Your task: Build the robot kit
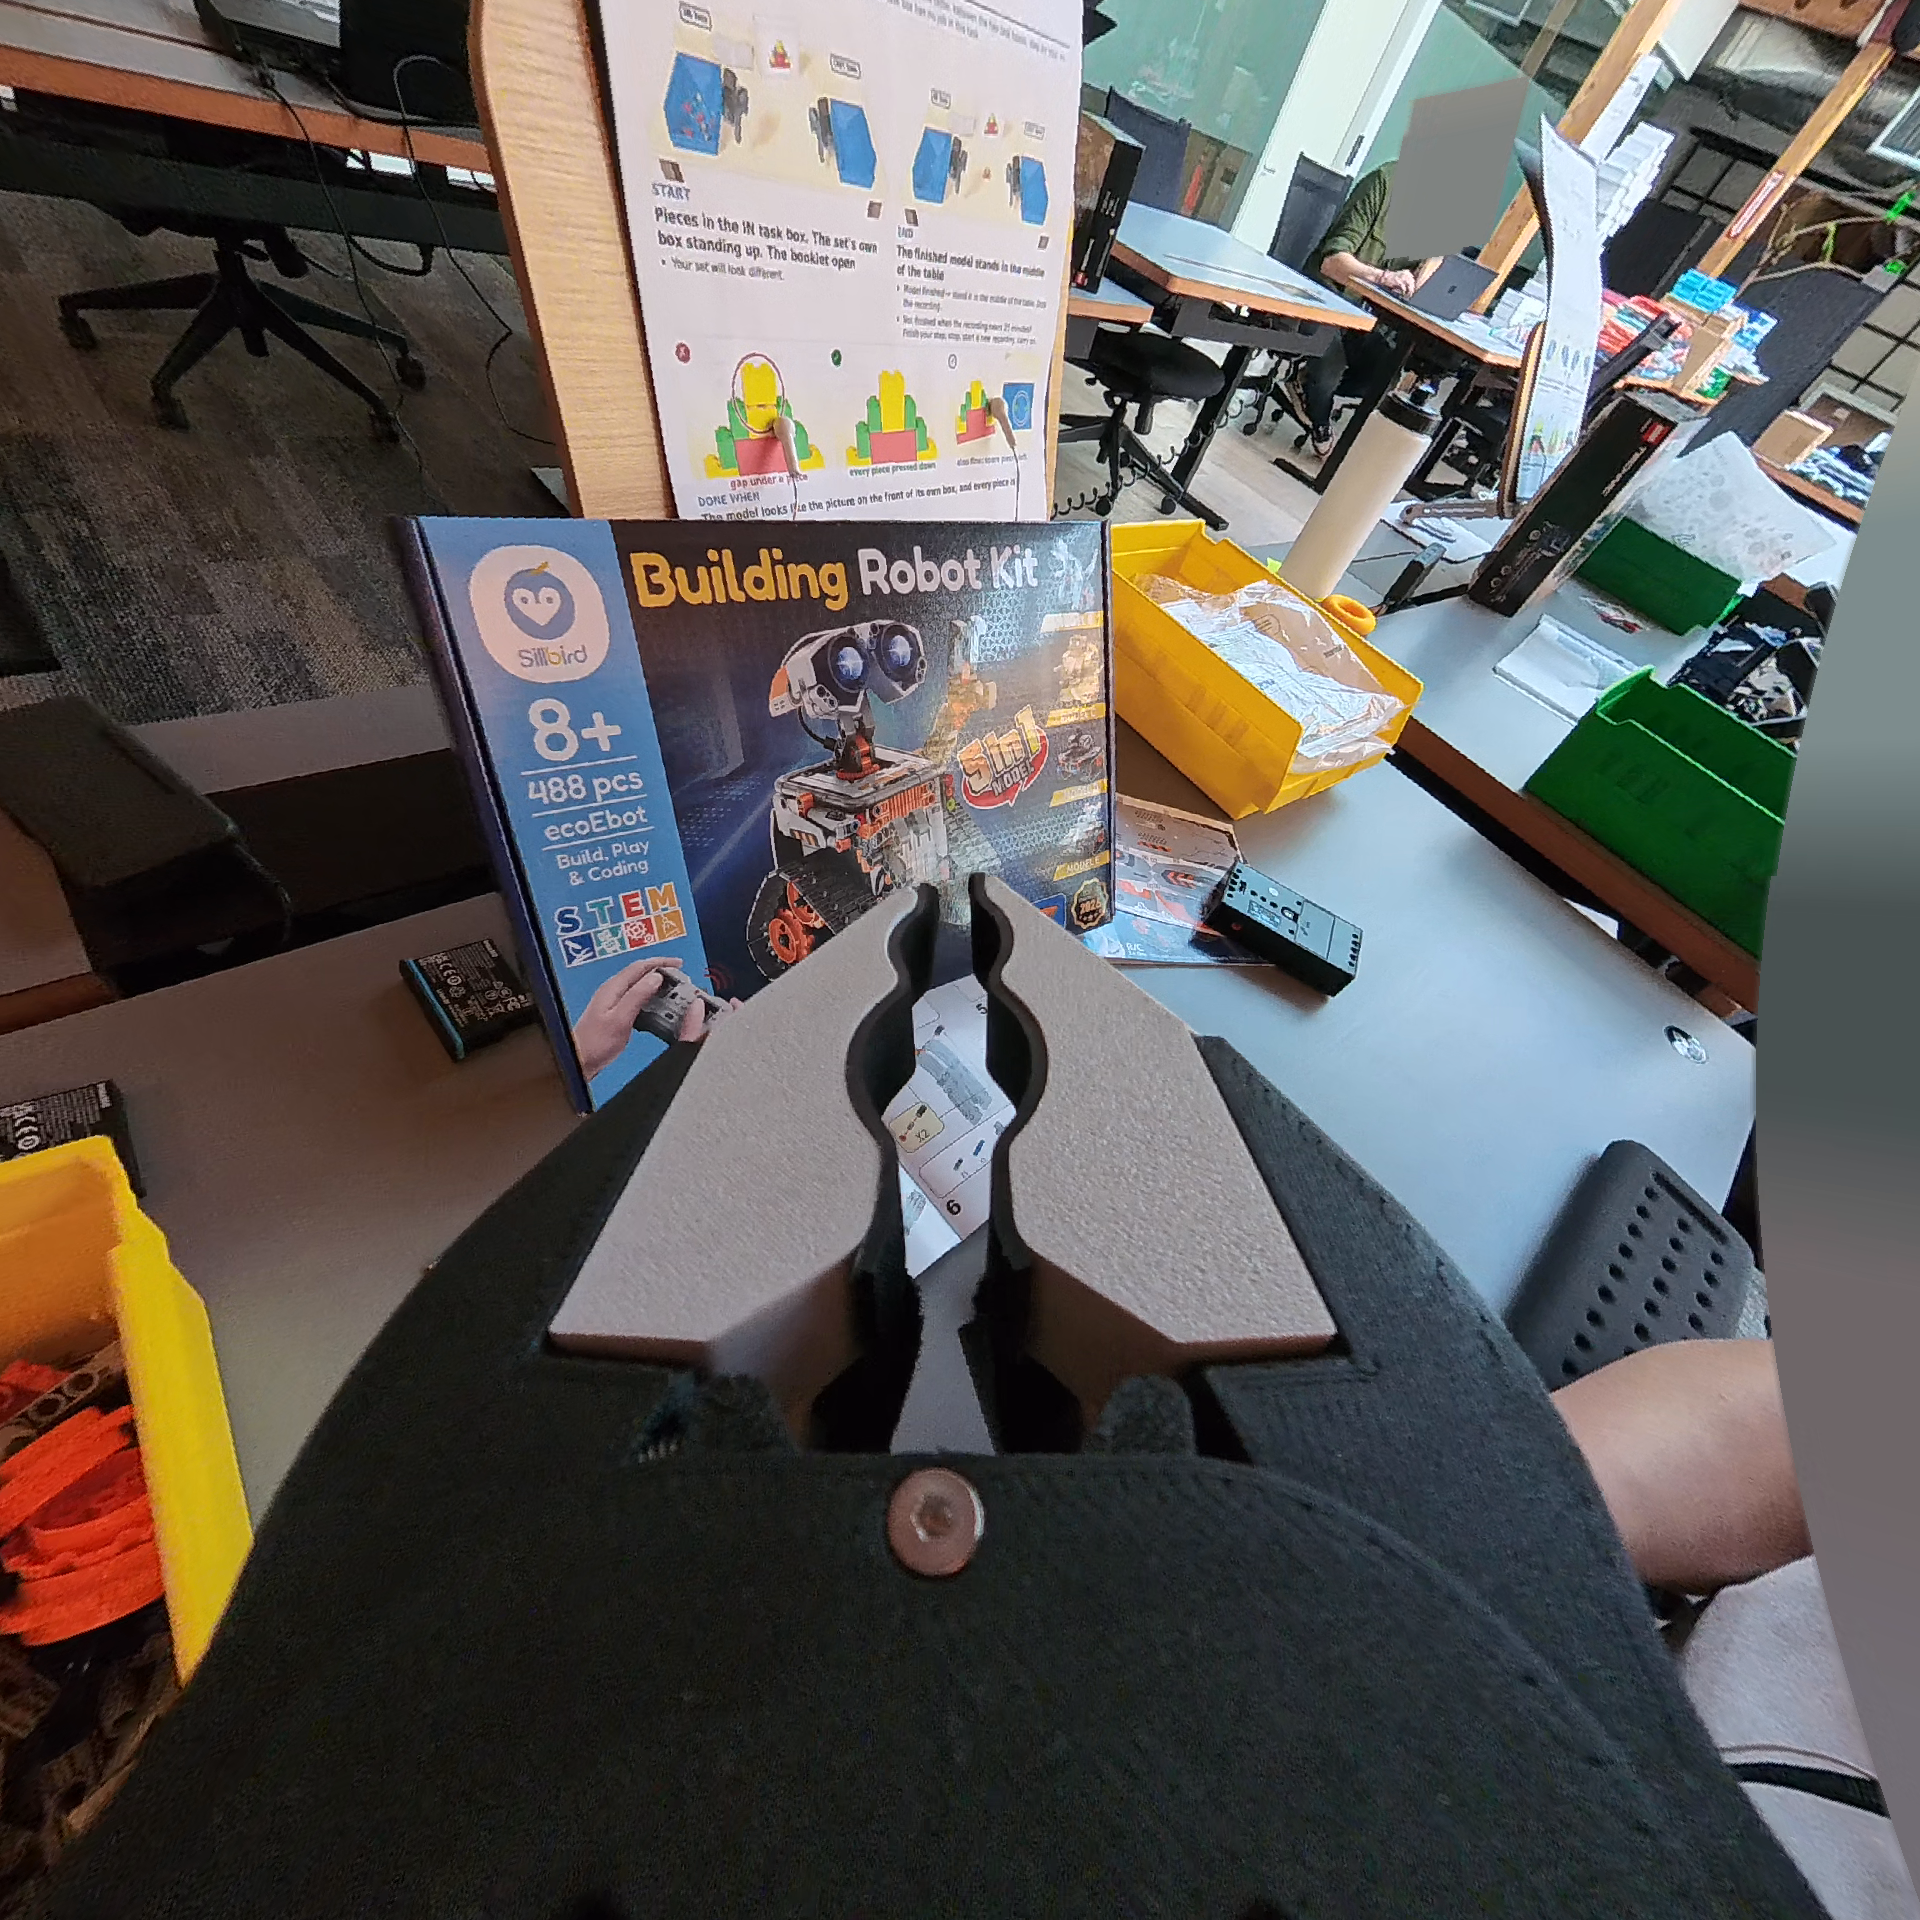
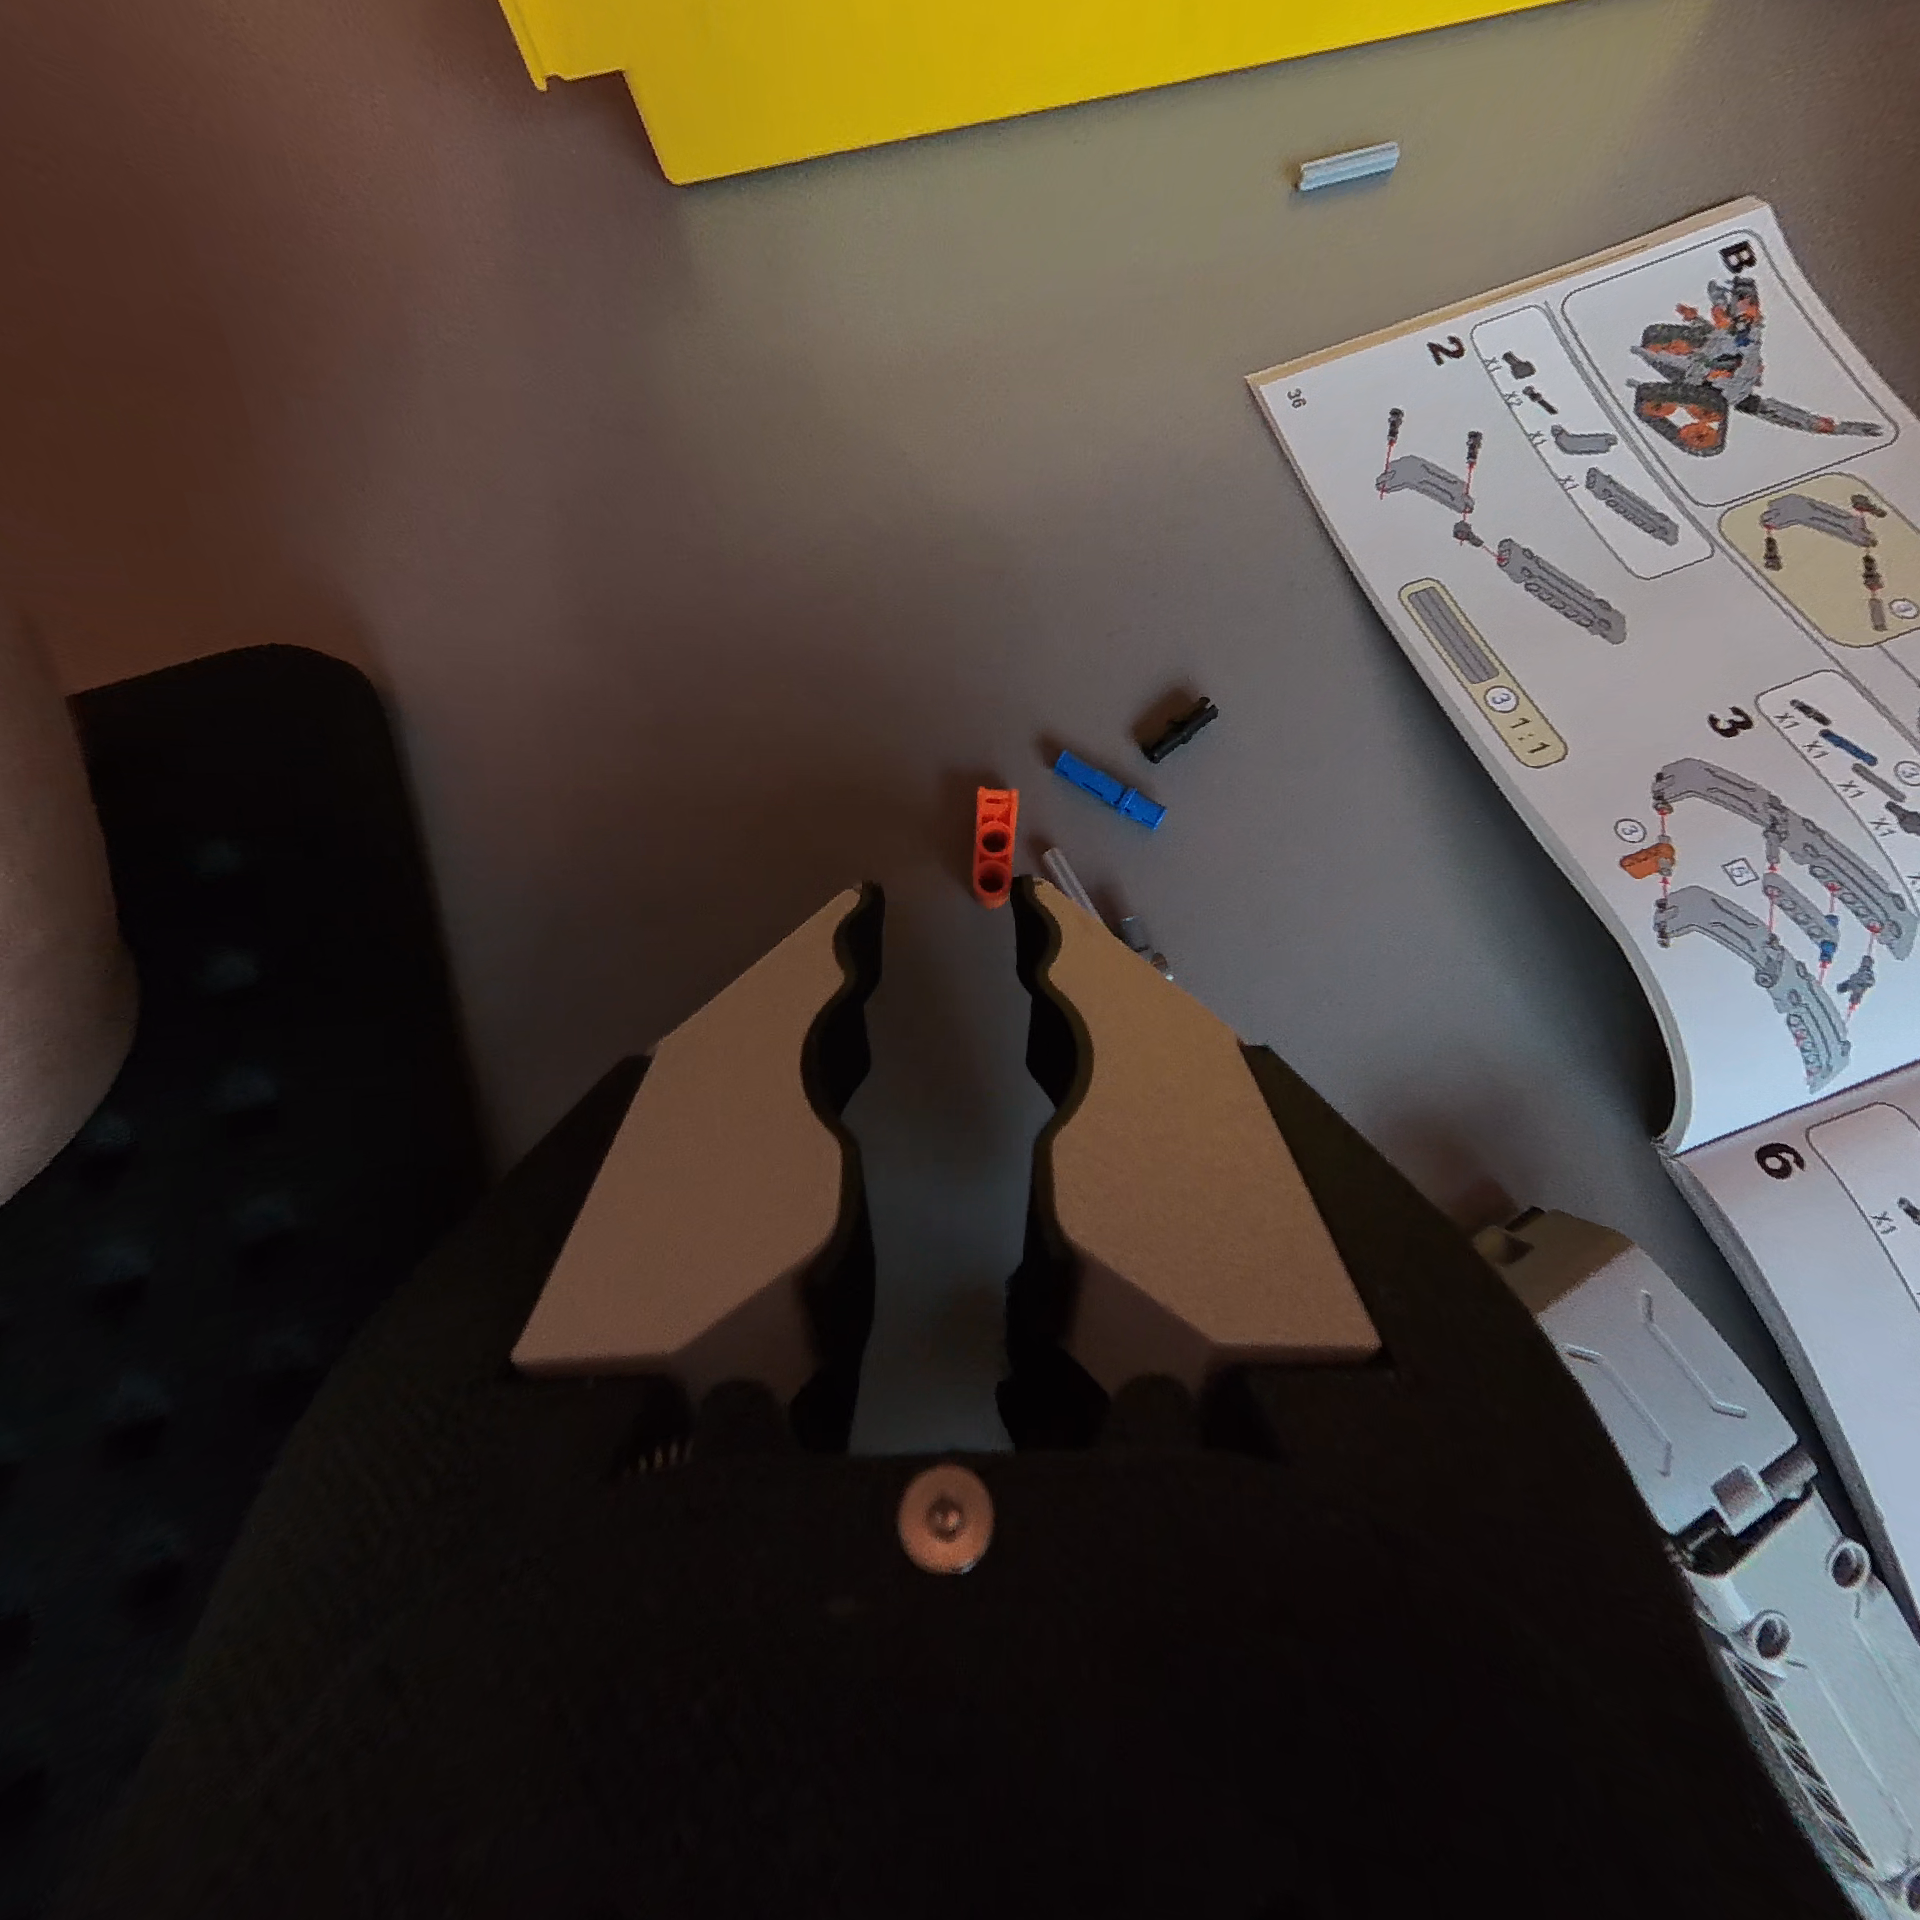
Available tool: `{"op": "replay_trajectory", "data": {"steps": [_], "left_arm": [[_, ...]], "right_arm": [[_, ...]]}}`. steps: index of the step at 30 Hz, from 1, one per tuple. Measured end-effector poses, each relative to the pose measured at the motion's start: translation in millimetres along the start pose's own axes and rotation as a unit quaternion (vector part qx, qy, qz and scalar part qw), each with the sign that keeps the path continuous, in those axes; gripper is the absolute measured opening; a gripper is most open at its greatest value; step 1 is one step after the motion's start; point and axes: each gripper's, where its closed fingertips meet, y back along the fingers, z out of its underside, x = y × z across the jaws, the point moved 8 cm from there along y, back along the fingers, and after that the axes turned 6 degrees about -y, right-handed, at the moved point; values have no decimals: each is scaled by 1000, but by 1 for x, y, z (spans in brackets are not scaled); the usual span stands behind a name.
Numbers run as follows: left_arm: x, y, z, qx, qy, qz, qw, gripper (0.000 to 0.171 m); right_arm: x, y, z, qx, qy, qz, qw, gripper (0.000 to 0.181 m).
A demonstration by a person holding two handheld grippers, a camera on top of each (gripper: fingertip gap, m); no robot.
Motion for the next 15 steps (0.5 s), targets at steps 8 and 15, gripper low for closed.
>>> {"op": "replay_trajectory", "data": {"steps": [8, 15], "left_arm": [[-1, 6, -2, 14, 5, 2, 1000, 4], [2, 2, -2, 9, 2, 4, 1000, 5]], "right_arm": [[-2, -7, -3, -11, -9, -2, 1000, 27], [-8, -12, -7, -15, -4, -12, 1000, 8]]}}
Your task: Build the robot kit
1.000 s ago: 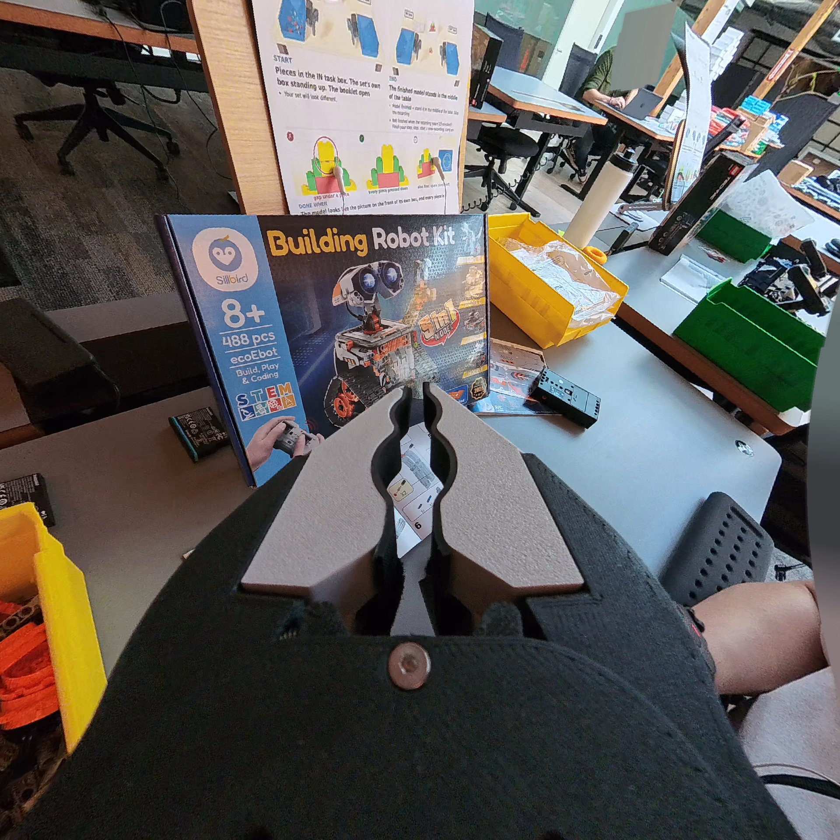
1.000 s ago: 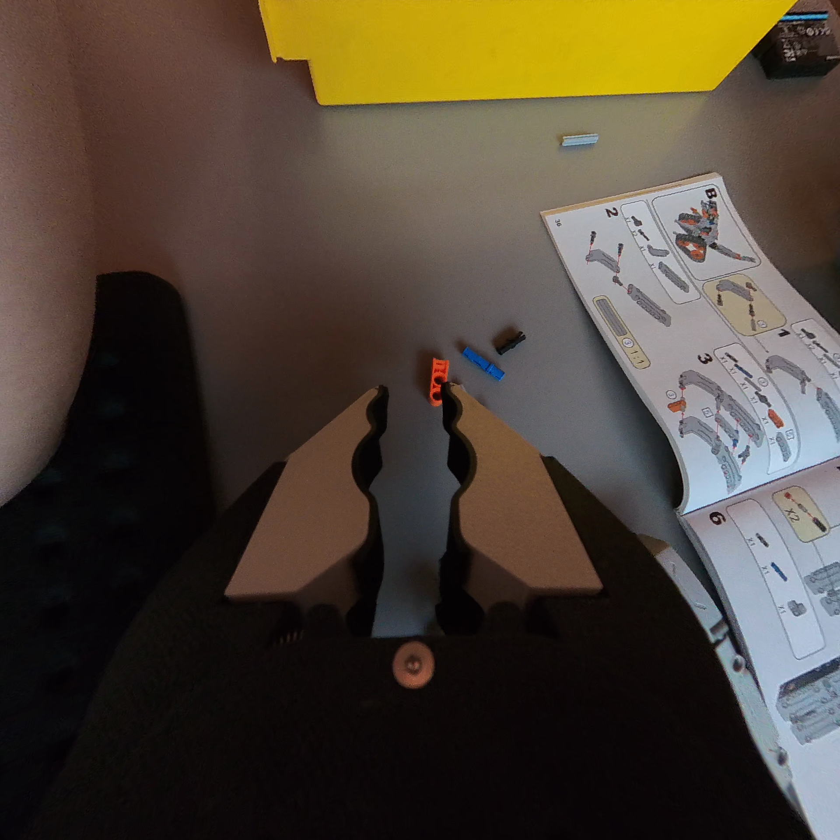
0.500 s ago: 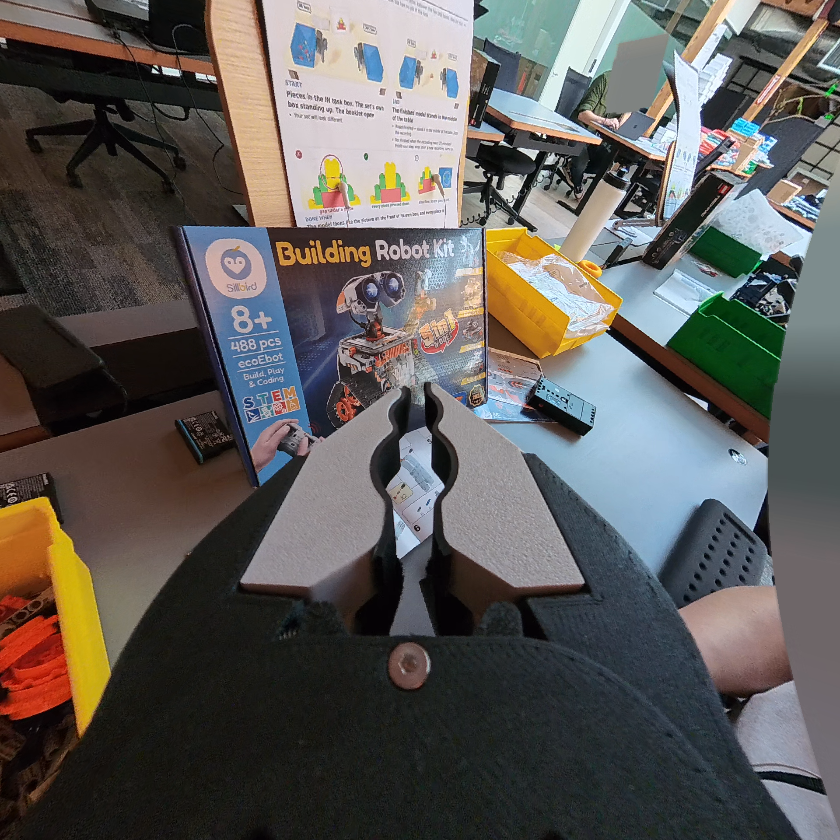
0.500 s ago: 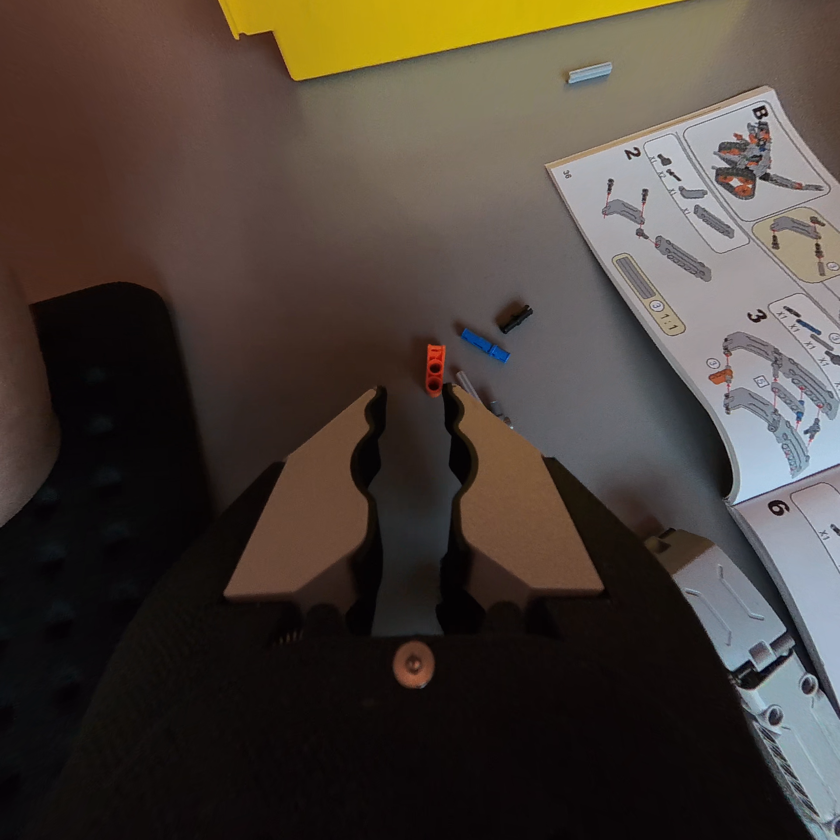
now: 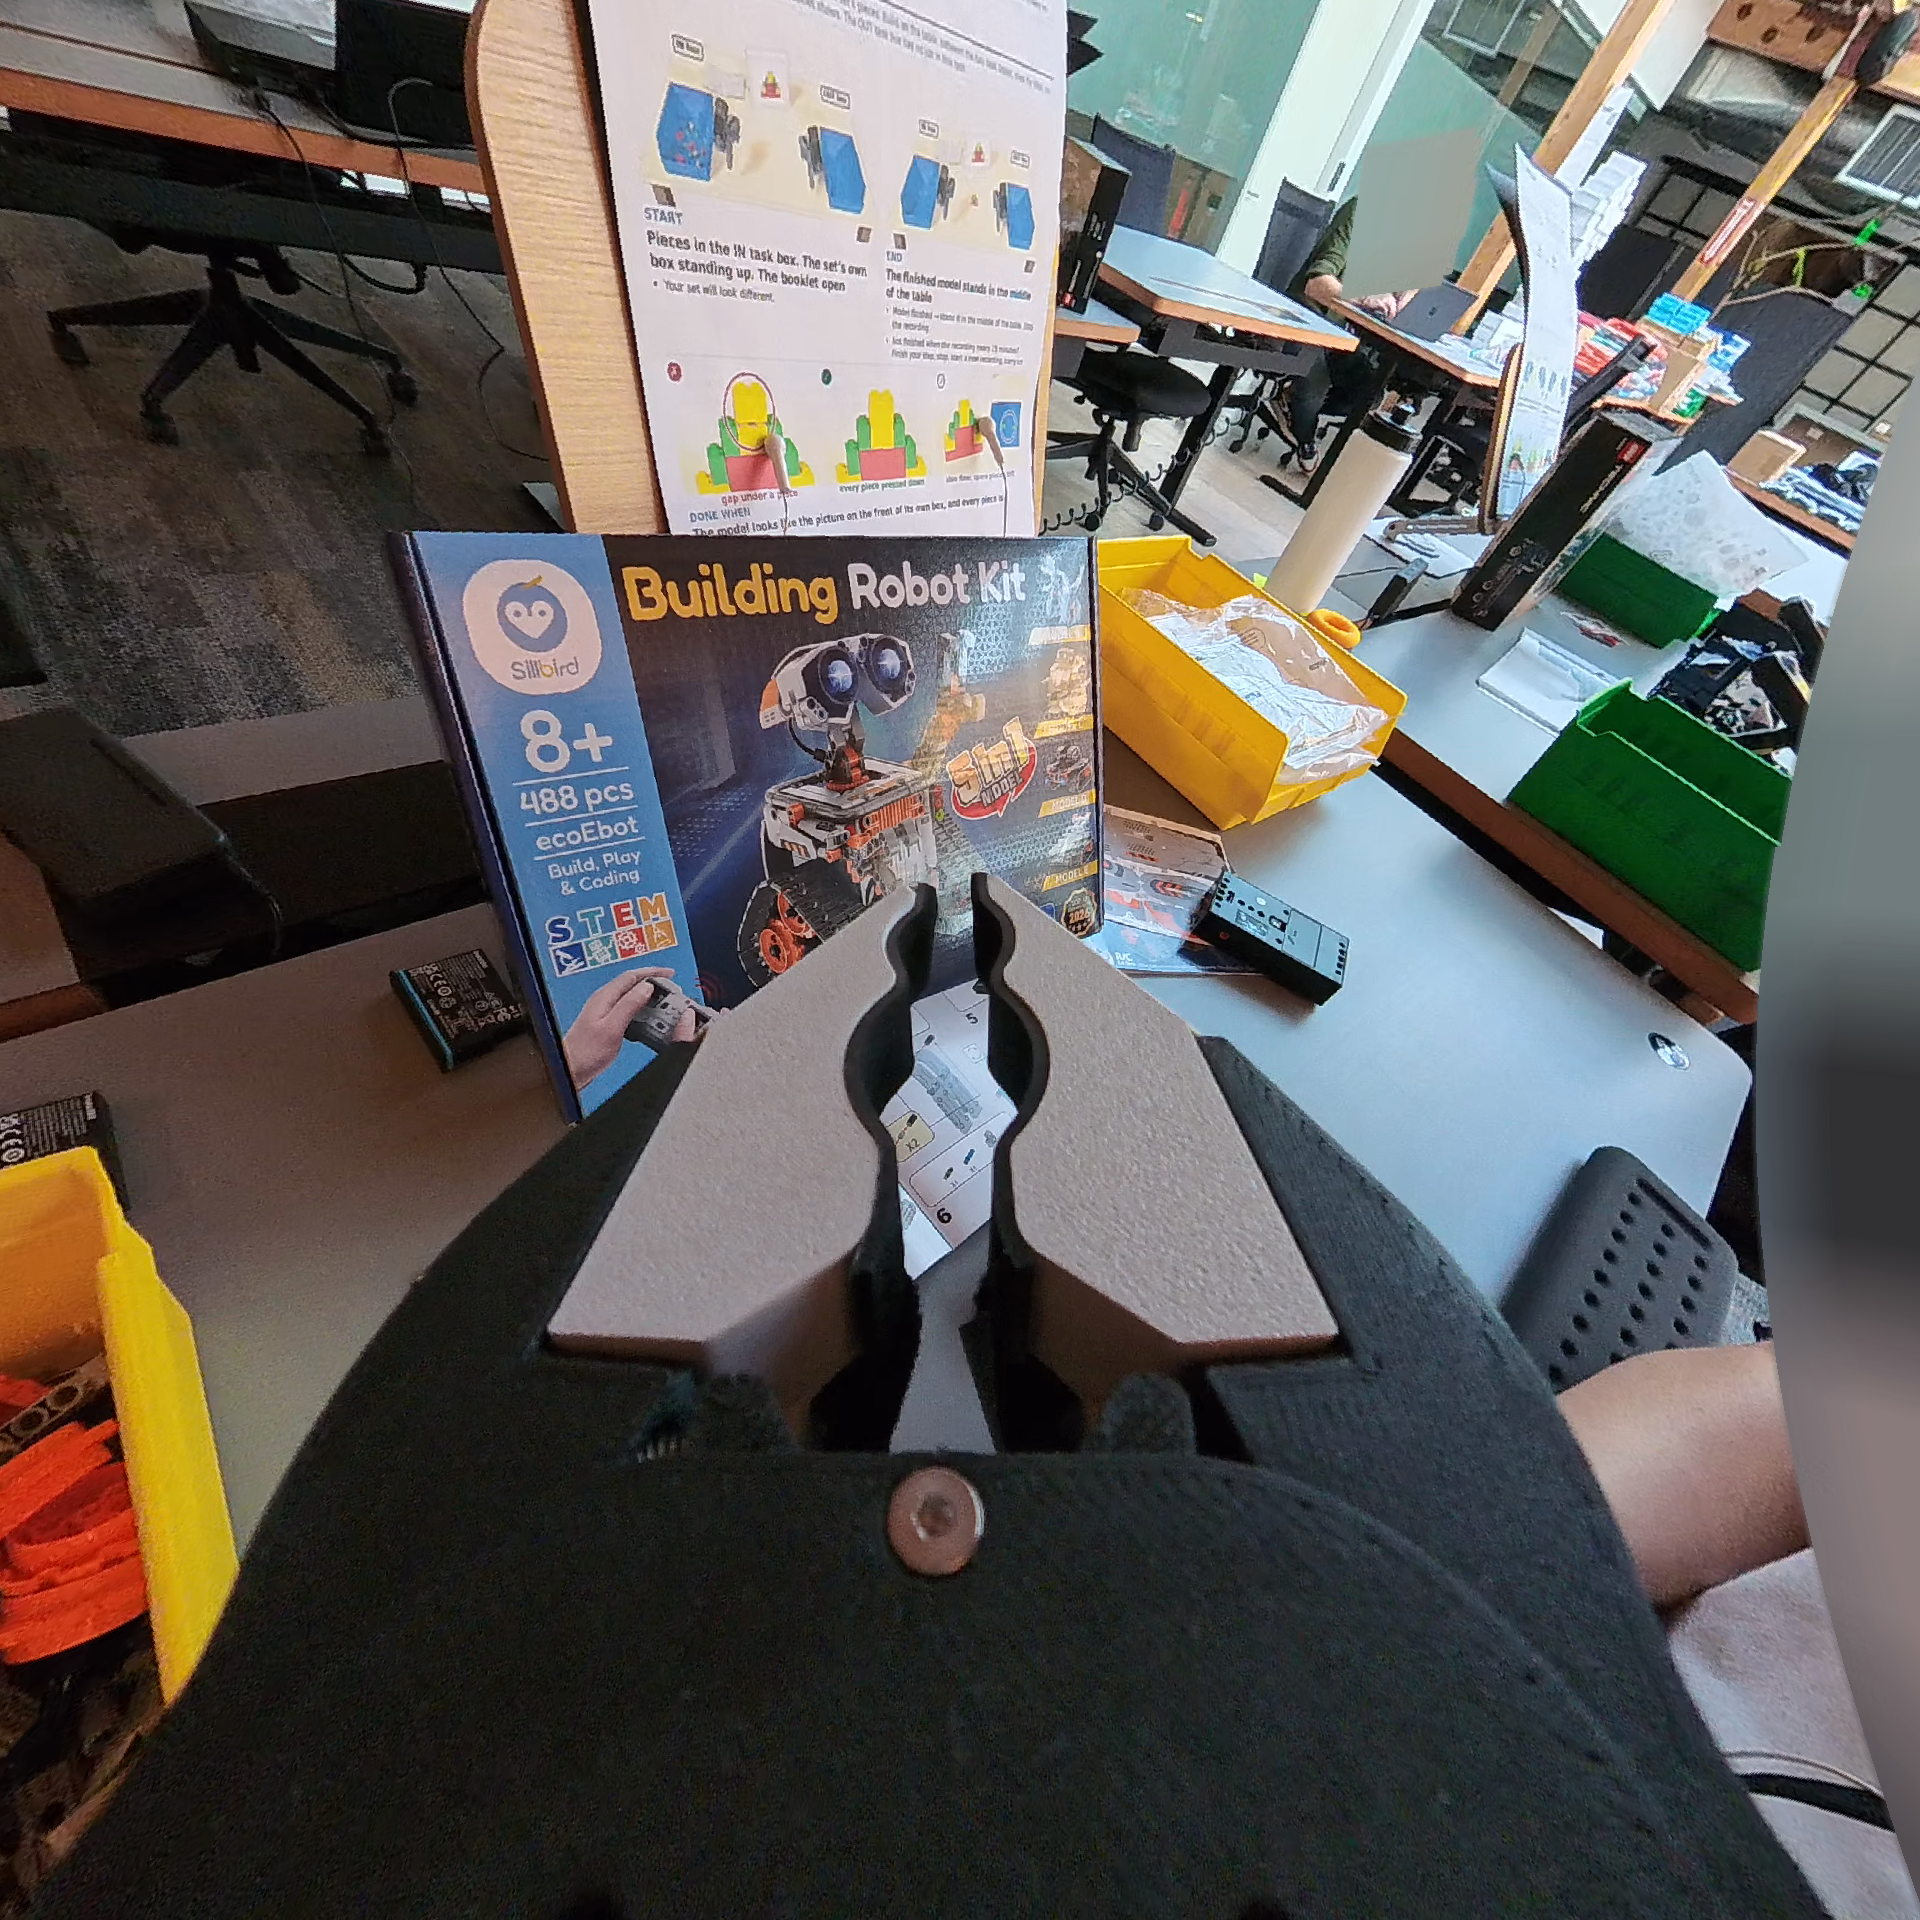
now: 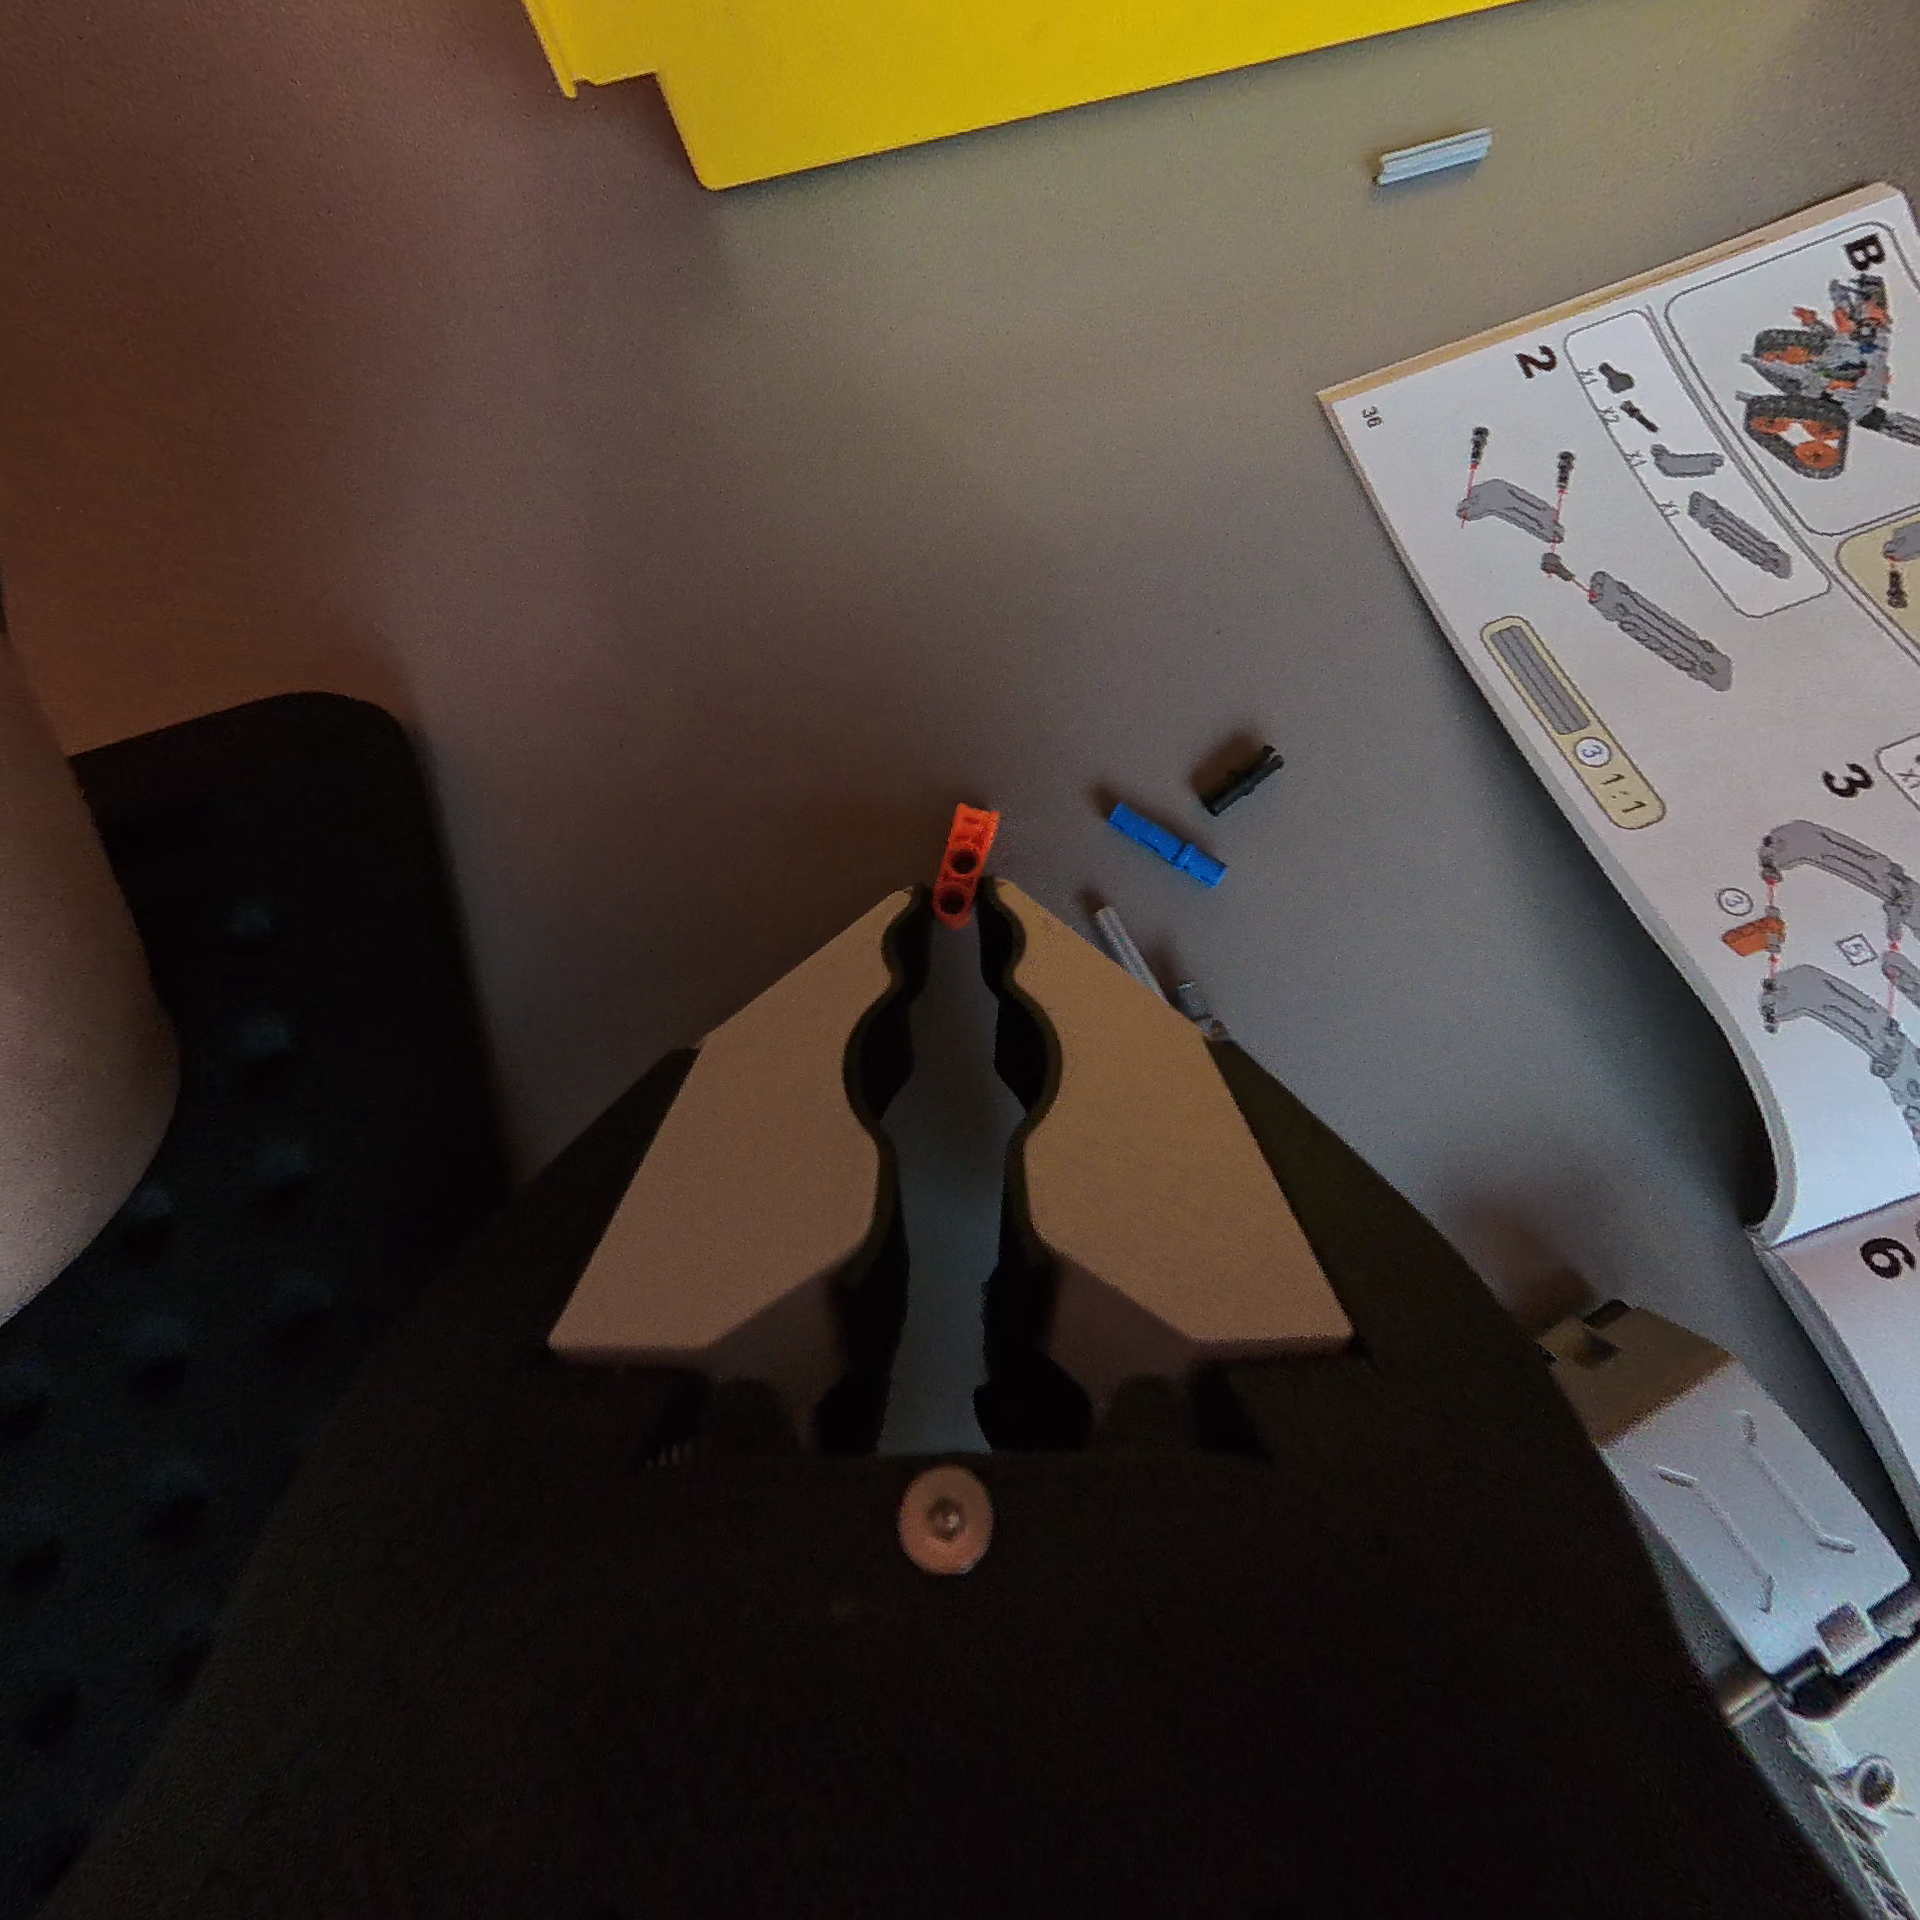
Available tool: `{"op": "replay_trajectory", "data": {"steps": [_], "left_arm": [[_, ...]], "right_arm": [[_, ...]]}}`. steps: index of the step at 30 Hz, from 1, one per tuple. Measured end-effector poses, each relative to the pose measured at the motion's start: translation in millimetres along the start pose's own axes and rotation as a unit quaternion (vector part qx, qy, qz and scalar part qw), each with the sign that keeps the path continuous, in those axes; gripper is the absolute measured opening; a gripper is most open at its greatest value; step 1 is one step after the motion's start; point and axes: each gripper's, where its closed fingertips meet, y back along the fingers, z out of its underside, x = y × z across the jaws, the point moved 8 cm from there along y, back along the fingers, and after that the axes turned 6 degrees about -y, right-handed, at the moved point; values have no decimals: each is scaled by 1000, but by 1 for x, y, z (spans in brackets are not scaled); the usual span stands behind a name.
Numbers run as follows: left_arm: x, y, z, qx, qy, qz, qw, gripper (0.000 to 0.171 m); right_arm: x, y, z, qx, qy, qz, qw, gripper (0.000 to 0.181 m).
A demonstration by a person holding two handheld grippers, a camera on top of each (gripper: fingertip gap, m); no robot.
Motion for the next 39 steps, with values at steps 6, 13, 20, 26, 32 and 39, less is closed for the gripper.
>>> {"op": "replay_trajectory", "data": {"steps": [6, 13, 20, 26, 32, 39], "left_arm": [[1, -6, 2, -10, -1, 1, 1000, 5], [2, -11, 3, -22, -6, -5, 1000, 5], [-2, -13, 5, -27, -1, -10, 1000, 7], [-13, -10, 7, -14, 19, -13, 1000, 11], [-20, -24, 14, 2, 65, 85, 994, 17], [-8, -29, 9, 21, 59, 136, 989, 20]], "right_arm": [[-1, 2, 3, 3, 3, -1, 1000, 8], [-5, 9, 5, 21, 3, -20, 1000, 7], [27, 49, -10, 134, -41, 2, 990, 7], [86, 104, -13, 276, -75, 89, 954, 7], [102, 119, -10, 325, -88, 102, 936, 7], [106, 122, -9, 335, -90, 97, 933, 7]]}}
